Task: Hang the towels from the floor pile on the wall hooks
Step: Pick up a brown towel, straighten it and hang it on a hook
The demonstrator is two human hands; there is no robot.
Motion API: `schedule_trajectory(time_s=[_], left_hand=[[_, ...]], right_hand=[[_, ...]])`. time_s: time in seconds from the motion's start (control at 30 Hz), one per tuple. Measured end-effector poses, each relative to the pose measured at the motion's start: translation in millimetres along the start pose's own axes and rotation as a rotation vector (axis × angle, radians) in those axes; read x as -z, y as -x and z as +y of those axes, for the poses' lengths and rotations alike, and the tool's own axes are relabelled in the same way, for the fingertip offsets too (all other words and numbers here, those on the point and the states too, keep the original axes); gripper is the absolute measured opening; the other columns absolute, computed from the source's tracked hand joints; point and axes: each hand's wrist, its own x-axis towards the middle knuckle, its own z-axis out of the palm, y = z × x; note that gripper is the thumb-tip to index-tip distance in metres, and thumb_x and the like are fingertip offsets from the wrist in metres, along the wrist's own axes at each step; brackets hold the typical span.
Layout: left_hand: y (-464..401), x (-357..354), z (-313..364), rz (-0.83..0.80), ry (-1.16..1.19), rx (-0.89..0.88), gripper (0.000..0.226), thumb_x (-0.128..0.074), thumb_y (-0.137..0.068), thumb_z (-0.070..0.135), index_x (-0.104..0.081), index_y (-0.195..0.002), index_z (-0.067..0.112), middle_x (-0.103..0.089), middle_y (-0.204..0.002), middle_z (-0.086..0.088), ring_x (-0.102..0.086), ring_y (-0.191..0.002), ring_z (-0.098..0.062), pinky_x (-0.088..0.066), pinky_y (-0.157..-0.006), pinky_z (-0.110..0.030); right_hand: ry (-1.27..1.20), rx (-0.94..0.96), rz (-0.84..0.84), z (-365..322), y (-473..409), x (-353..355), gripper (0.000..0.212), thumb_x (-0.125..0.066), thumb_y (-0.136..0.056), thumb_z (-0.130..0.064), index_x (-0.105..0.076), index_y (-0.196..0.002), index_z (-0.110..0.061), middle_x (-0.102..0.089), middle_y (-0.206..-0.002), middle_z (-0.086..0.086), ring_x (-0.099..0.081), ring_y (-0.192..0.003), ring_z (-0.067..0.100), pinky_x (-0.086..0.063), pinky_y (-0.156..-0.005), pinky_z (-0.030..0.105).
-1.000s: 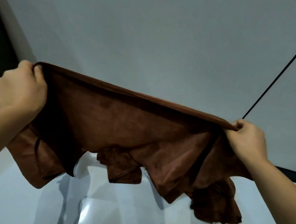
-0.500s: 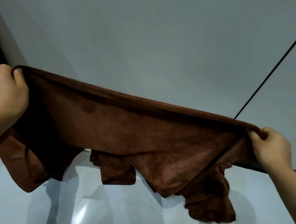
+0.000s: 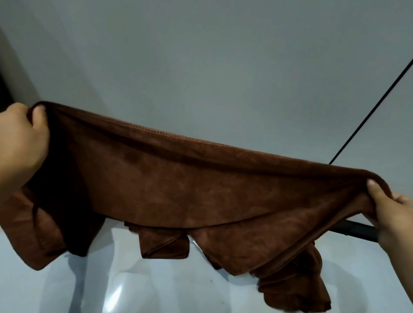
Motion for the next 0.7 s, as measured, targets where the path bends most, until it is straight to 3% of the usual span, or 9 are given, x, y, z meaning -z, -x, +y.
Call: schedule_trajectory(time_s=[0.03,0.1,0.13,0.17,0.23,0.33,0.43,0.53,0.7], left_hand=[[25.6,31.1,34.1,-0.063,0.140,0.058,0.046,-0.026,-0.091,0.062,-0.043,-0.077,0.021,-0.053,-0.070,-0.017,-0.056,-0.064,-0.040,-0.052,-0.062,-0.041],[47.1,51.3,52.4,-0.115,0.327,0.293,0.057,-0.024,-0.083,0.066,-0.048,-0.078,0.015,-0.058,-0.080,-0.024,-0.058,-0.075,-0.045,-0.051,-0.076,-0.052],[52.9,48.5,45.4,-0.142,0.308,0.249,0.060,-0.026,-0.079,0.065,-0.052,-0.079,0.012,-0.060,-0.084,-0.026,-0.059,-0.078,-0.045,-0.051,-0.079,-0.053],[63.6,57.9,55.9,-0.210,0.286,0.333,0.059,-0.029,-0.078,0.060,-0.057,-0.079,0.009,-0.061,-0.086,-0.027,-0.060,-0.081,-0.045,-0.051,-0.080,-0.052],[86.3,73.5,79.9,-0.315,0.319,0.383,0.050,-0.043,-0.084,0.048,-0.066,-0.091,0.004,-0.063,-0.100,-0.027,-0.059,-0.094,-0.044,-0.049,-0.087,-0.047],[111.0,74.4,103.1,-0.483,0.453,0.556,0.054,-0.059,-0.082,0.035,-0.055,-0.121,-0.002,-0.057,-0.124,-0.015,-0.054,-0.111,-0.037,-0.044,-0.097,-0.039],[120.9,66.3,125.2,-0.736,0.646,0.689,0.030,-0.053,-0.090,0.023,-0.059,-0.112,0.004,-0.065,-0.102,-0.016,-0.060,-0.077,-0.030,-0.047,-0.071,-0.031],[128.8,69.1,149.5,-0.846,0.708,0.617,0.021,-0.049,-0.090,0.022,-0.060,-0.081,0.007,-0.061,-0.055,-0.008,-0.056,-0.043,-0.021,-0.044,-0.042,-0.020],[143.8,84.5,190.2,-1.007,0.769,0.525,0.025,-0.055,-0.089,0.032,-0.056,-0.075,0.012,-0.056,-0.064,-0.009,-0.053,-0.050,-0.023,-0.044,-0.054,-0.026]], right_hand=[[-0.043,-0.052,-0.055,-1.1,2.5,-2.5,0.021,-0.066,-0.086,-0.028,-0.054,-0.081,-0.012,-0.057,-0.081,0.003,-0.057,-0.071,0.015,-0.057,-0.059,0.022],[-0.092,-0.150,-0.129,-3.8,8.8,-8.8,0.015,-0.064,-0.087,-0.027,-0.055,-0.086,-0.015,-0.060,-0.092,0.007,-0.059,-0.077,0.019,-0.058,-0.064,0.033],[-0.105,-0.203,-0.148,-6.3,12.2,-12.0,0.010,-0.061,-0.087,-0.025,-0.055,-0.087,-0.016,-0.060,-0.097,0.009,-0.059,-0.077,0.022,-0.056,-0.067,0.039],[-0.113,-0.260,-0.167,-9.3,16.4,-16.3,0.007,-0.056,-0.088,-0.022,-0.054,-0.086,-0.016,-0.058,-0.097,0.010,-0.057,-0.074,0.024,-0.052,-0.066,0.041],[-0.119,-0.379,-0.228,-15.4,26.0,-24.6,0.013,-0.043,-0.089,-0.018,-0.046,-0.077,-0.014,-0.052,-0.082,0.010,-0.048,-0.065,0.024,-0.041,-0.061,0.036],[-0.139,-0.478,-0.360,-23.8,41.5,-39.2,0.020,-0.040,-0.088,-0.017,-0.042,-0.070,-0.012,-0.048,-0.066,0.008,-0.047,-0.057,0.026,-0.041,-0.057,0.031],[-0.190,-0.455,-0.495,-33.3,58.3,-55.8,0.025,-0.043,-0.089,-0.018,-0.044,-0.065,-0.011,-0.051,-0.045,0.006,-0.051,-0.036,0.018,-0.045,-0.038,0.021],[-0.242,-0.366,-0.622,-43.6,72.1,-77.2,0.020,-0.047,-0.087,-0.016,-0.049,-0.068,-0.013,-0.052,-0.060,0.006,-0.053,-0.051,0.019,-0.049,-0.046,0.021],[-0.271,-0.232,-0.855,-62.5,113.0,-101.8,0.014,-0.057,-0.082,-0.016,-0.051,-0.069,-0.015,-0.049,-0.067,0.004,-0.049,-0.060,0.017,-0.048,-0.055,0.025]])
